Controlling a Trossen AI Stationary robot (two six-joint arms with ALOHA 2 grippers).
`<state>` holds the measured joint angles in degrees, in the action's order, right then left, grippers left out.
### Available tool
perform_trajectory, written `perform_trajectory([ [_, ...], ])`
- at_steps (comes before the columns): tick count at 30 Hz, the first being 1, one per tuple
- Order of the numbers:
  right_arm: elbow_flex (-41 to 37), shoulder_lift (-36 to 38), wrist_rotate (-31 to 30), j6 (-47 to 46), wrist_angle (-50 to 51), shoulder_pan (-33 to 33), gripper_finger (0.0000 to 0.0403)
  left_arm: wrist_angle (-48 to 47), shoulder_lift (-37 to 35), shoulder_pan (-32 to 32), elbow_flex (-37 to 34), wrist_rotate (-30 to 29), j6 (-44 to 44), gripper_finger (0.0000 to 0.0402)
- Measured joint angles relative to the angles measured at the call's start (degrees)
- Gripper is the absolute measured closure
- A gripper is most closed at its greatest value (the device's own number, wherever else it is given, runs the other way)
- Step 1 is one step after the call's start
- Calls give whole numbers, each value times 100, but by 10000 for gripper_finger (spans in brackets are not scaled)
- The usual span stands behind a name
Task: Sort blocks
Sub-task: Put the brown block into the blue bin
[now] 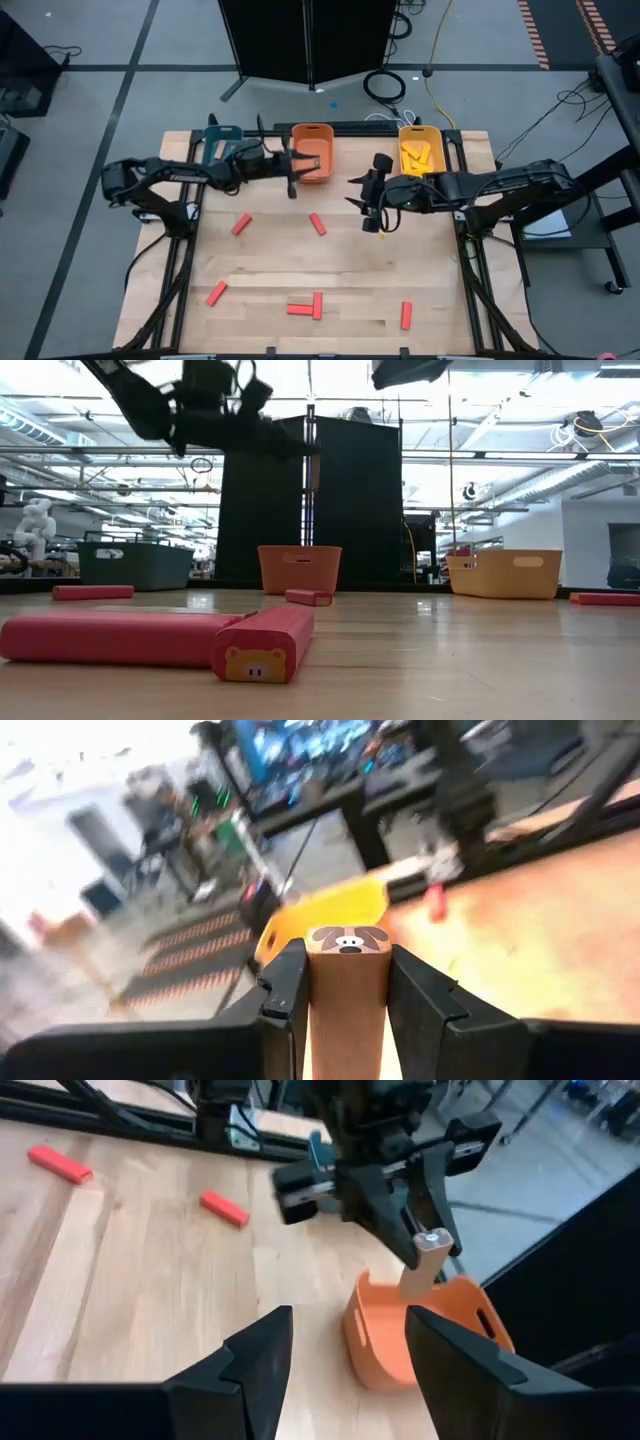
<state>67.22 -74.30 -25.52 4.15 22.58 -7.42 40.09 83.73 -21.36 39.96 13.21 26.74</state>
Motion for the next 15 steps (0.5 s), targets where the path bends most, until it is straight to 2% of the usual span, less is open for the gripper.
perform_trajectory([
  [9,-2,-169,44,-351,309,-15,219,-85,1013,-813,259,-44,-454,311],
  [12,-2,-231,46,-351,361,-15,219,-548,944,-878,287,-380,-540,311],
  [15,-4,-268,48,-354,472,-15,219,-1553,345,-877,289,-1028,-475,311],
])
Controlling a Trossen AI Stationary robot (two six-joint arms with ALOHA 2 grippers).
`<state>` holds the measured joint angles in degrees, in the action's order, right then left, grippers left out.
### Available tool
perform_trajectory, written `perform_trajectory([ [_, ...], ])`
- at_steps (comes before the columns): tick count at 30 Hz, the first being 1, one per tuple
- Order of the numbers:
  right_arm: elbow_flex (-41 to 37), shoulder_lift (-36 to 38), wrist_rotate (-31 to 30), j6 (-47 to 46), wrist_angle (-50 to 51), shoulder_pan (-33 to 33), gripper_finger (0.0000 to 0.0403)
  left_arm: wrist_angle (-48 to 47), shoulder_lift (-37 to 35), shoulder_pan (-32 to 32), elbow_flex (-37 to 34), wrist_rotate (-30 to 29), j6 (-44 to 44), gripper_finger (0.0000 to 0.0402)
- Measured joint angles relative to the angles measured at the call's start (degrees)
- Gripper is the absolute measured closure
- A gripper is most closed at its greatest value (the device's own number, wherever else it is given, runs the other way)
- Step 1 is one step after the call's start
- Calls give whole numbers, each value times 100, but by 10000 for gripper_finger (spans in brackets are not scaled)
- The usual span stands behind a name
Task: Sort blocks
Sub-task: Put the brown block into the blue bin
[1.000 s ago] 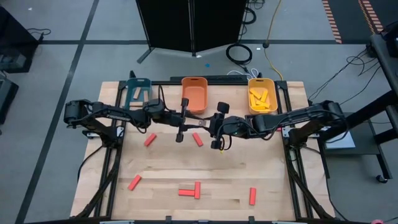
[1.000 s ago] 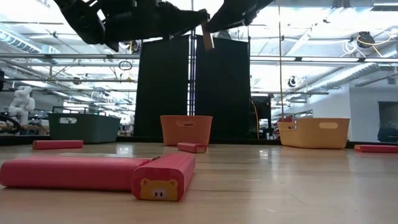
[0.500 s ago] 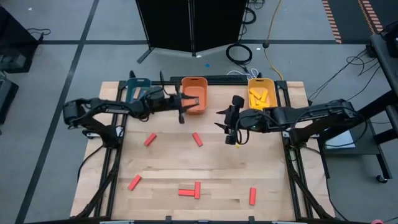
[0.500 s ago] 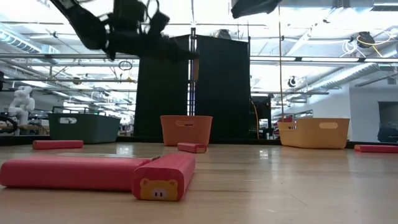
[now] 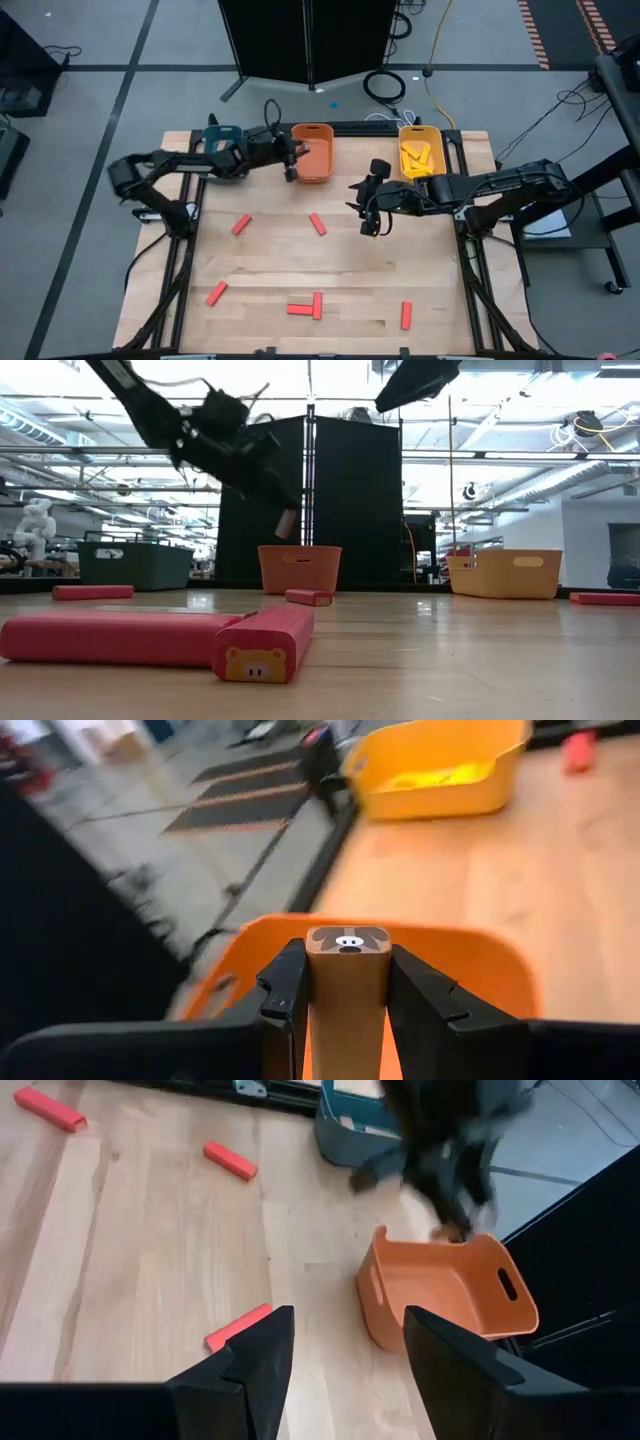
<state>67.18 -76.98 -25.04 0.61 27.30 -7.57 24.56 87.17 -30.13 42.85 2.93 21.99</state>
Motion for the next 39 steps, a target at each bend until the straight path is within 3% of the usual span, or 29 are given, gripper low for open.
perform_trajectory([
  [6,-4,-69,-9,76,168,9,220,-2260,-1364,-48,11,-1649,-261,311],
  [9,-28,-156,-43,275,101,13,220,-3303,-1732,-273,11,-2616,-775,311],
  [12,-110,-207,-51,482,108,13,220,-4186,-1918,-599,7,-3087,-1287,311],
  [19,-433,-248,-48,707,13,119,220,-5595,-1794,-1384,0,-3164,-2447,310],
  [27,-645,-244,-46,716,144,238,220,-5853,-1519,-1592,-11,-3022,-2575,306],
  [39,-726,-244,-34,709,514,234,220,-6157,-1445,-1587,16,-3002,-2618,177],
])
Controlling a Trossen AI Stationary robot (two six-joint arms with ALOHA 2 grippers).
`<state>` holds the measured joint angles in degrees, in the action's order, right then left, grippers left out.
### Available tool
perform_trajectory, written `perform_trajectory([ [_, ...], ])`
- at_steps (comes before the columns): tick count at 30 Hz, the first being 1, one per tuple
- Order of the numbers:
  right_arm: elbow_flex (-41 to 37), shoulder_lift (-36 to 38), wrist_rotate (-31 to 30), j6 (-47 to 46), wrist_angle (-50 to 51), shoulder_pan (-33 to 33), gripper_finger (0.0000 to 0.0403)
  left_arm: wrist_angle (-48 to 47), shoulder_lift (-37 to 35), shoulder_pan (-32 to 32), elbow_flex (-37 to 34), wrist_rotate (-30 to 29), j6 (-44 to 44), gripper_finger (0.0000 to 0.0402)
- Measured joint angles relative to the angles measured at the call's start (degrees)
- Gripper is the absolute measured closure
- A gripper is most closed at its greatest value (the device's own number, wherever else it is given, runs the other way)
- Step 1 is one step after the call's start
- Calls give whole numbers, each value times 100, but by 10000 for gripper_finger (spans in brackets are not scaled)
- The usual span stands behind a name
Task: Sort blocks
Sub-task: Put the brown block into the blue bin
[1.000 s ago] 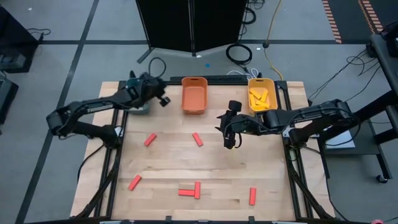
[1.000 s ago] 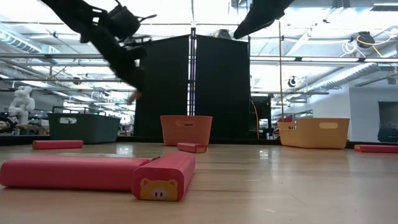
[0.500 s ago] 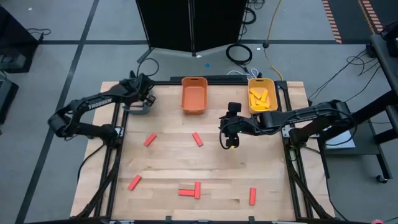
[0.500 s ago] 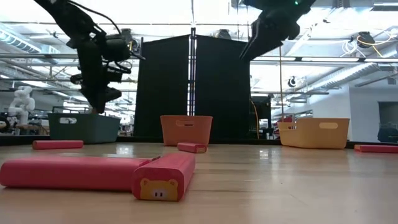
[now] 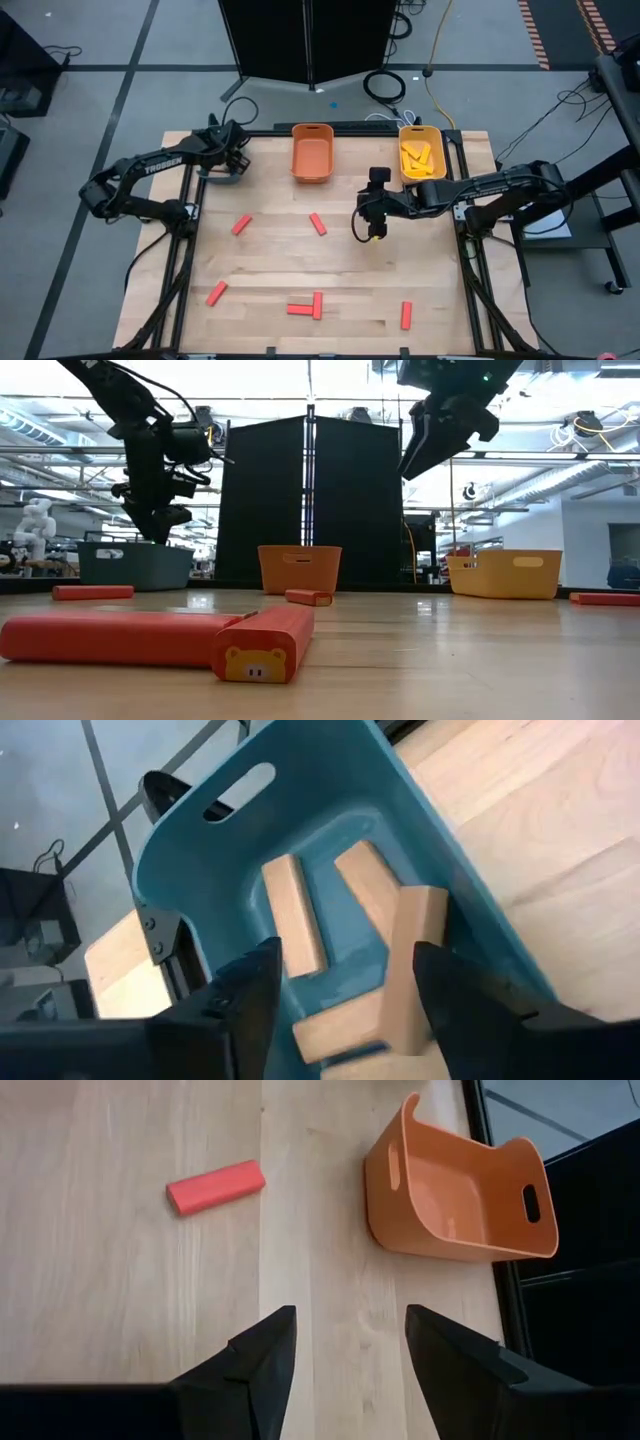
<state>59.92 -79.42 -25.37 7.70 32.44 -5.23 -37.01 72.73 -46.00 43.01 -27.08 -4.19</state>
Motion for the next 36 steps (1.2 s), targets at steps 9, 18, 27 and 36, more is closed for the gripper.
perform_trajectory([
  [9,2,0,1,-648,-92,0,220,-696,-506,447,525,1618,-39,169],
  [18,2,0,-1,-406,-585,43,220,-912,-900,2200,531,3226,-746,169],
  [27,7,0,3,174,-847,79,220,-2177,-212,3195,527,2199,-1954,169],
  [36,7,0,2,499,-841,152,220,304,728,4069,522,3235,-208,169],
])
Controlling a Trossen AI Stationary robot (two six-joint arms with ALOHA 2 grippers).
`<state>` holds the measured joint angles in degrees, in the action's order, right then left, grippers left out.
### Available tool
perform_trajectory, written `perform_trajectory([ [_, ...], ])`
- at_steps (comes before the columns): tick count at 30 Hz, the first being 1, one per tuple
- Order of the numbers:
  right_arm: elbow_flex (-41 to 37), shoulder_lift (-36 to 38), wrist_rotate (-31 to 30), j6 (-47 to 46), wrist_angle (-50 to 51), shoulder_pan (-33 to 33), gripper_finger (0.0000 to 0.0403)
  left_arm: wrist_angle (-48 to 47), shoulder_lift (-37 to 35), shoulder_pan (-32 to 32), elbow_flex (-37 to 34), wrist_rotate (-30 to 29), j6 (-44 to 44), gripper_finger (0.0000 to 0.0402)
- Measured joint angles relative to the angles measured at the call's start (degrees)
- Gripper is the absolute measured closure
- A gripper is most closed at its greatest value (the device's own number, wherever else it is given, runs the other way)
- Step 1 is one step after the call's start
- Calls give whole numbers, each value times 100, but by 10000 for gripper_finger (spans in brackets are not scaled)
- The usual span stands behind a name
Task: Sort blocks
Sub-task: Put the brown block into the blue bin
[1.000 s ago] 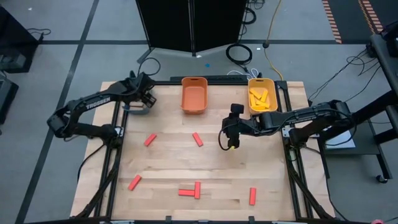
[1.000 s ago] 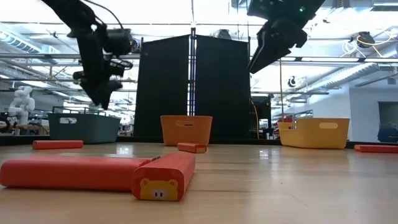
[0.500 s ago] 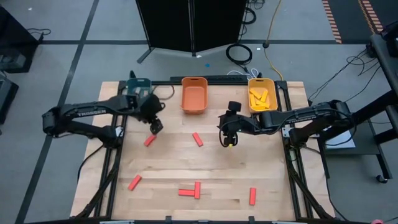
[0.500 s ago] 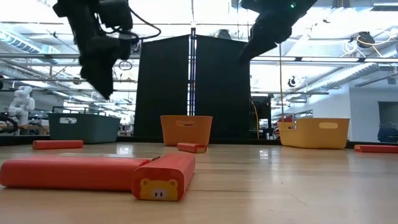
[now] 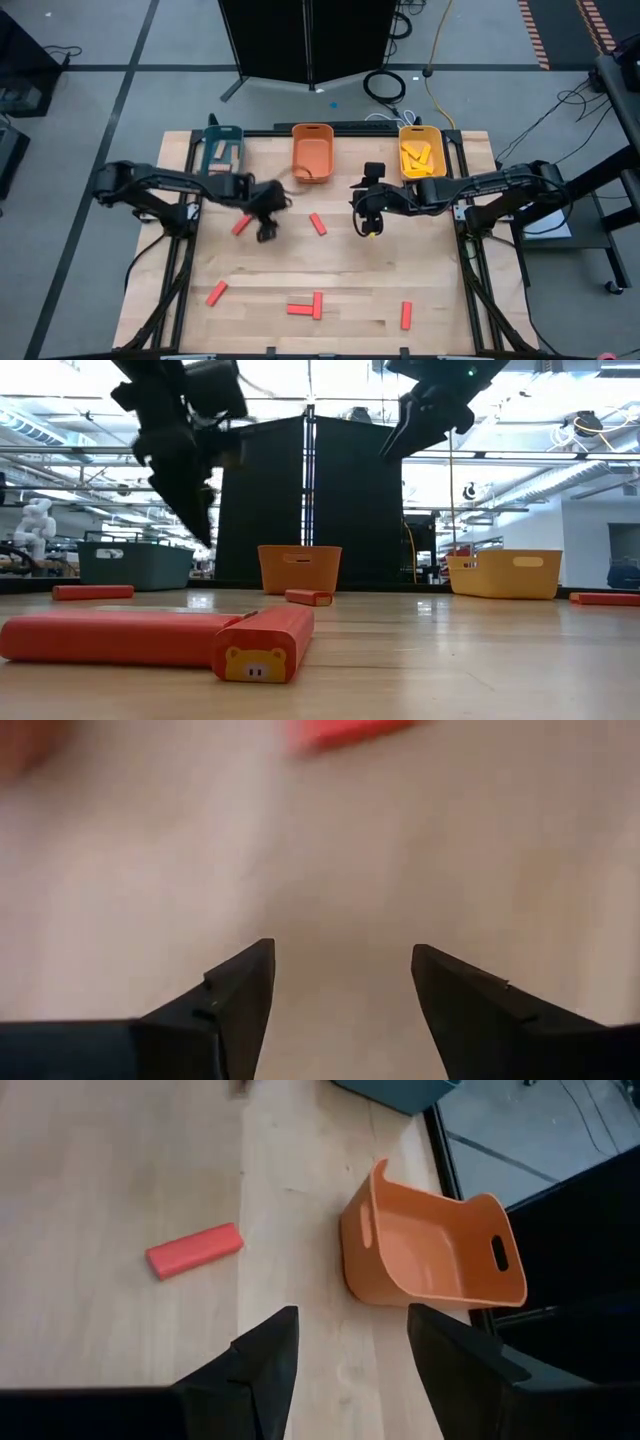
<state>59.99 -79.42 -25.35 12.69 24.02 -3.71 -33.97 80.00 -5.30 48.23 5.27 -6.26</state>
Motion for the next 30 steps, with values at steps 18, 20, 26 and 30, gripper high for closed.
perform_trajectory([
  [18,1,0,26,-1808,139,84,220,2454,484,2750,2,-96,-489,169],
  [20,2,0,52,-2207,208,35,220,2459,609,2956,2,-303,-754,169],
  [26,2,0,302,-2604,61,-338,220,2534,1377,3532,7,-1185,-992,169],
  [30,2,0,300,-2539,-265,-582,220,2833,1626,3587,7,-1219,-986,169],
])
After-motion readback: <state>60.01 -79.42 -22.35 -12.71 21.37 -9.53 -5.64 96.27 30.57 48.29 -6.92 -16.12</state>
